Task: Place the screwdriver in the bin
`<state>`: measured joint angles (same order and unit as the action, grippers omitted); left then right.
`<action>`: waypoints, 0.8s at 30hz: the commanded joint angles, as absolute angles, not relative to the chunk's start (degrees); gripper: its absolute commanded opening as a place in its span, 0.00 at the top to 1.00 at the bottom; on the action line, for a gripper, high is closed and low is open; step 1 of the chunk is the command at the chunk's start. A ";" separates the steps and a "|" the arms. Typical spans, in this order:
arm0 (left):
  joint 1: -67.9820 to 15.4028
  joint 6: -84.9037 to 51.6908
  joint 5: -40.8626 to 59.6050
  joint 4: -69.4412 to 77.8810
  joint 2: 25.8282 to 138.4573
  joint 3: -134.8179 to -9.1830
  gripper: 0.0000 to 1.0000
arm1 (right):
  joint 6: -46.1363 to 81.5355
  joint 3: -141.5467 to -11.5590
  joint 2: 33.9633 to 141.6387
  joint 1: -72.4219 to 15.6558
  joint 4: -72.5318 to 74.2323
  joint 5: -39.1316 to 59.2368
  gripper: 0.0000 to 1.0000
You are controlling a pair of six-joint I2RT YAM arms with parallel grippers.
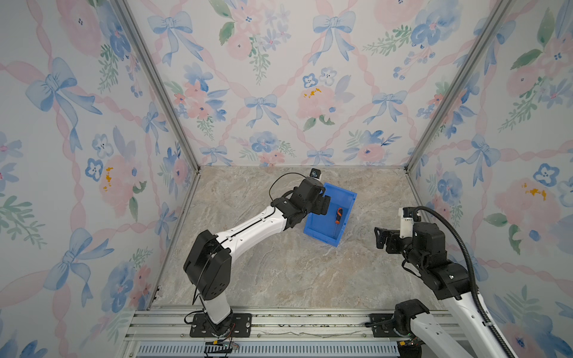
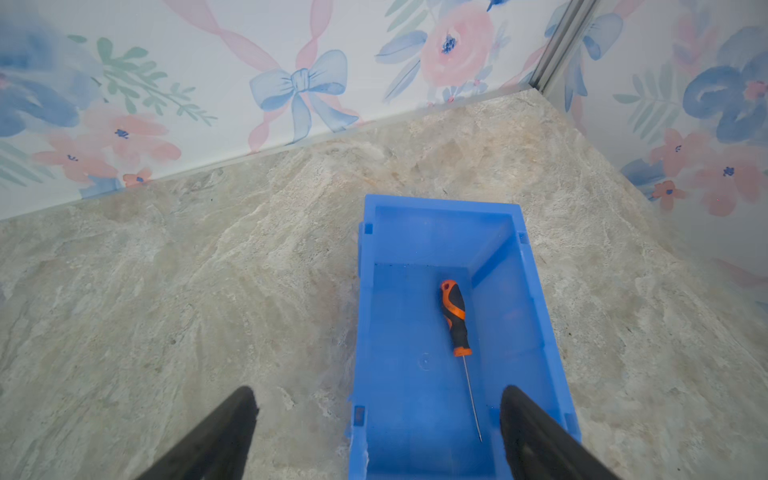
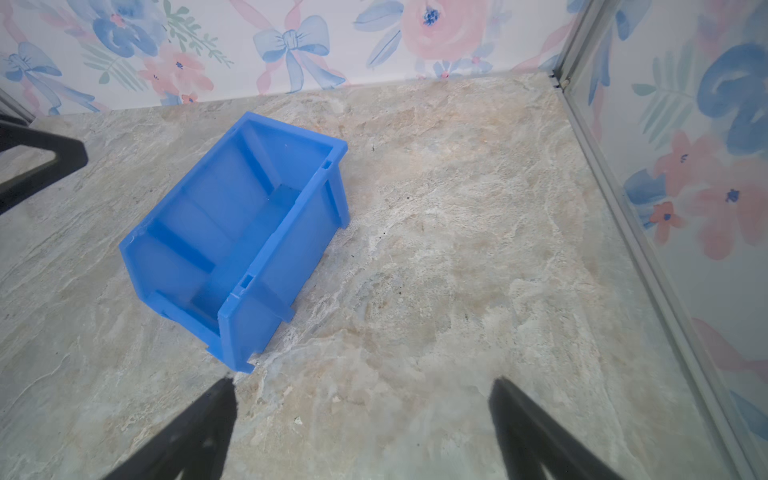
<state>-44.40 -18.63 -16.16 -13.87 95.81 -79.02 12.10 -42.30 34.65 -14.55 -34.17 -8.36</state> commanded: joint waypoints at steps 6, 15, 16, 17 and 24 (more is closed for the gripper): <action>-32.72 -18.82 -22.59 -8.33 71.61 -52.23 0.02 | 17.20 -37.12 29.20 -12.57 -33.51 -19.66 0.03; -14.03 -15.66 -26.09 -6.97 56.73 -34.67 0.02 | 6.50 -19.00 20.40 -9.08 -18.52 -18.93 0.03; -13.99 -14.97 -27.81 -6.00 56.48 -33.29 0.02 | 5.13 -17.64 19.25 -9.04 -16.99 -17.78 0.03; -14.02 -13.78 -29.08 -4.67 56.10 -31.68 0.03 | 3.03 -15.72 17.63 -9.05 -14.72 -15.69 0.03; -14.16 -5.81 -29.45 9.08 51.76 -20.45 0.03 | 0.44 -10.59 16.31 -8.94 -10.01 -13.88 0.03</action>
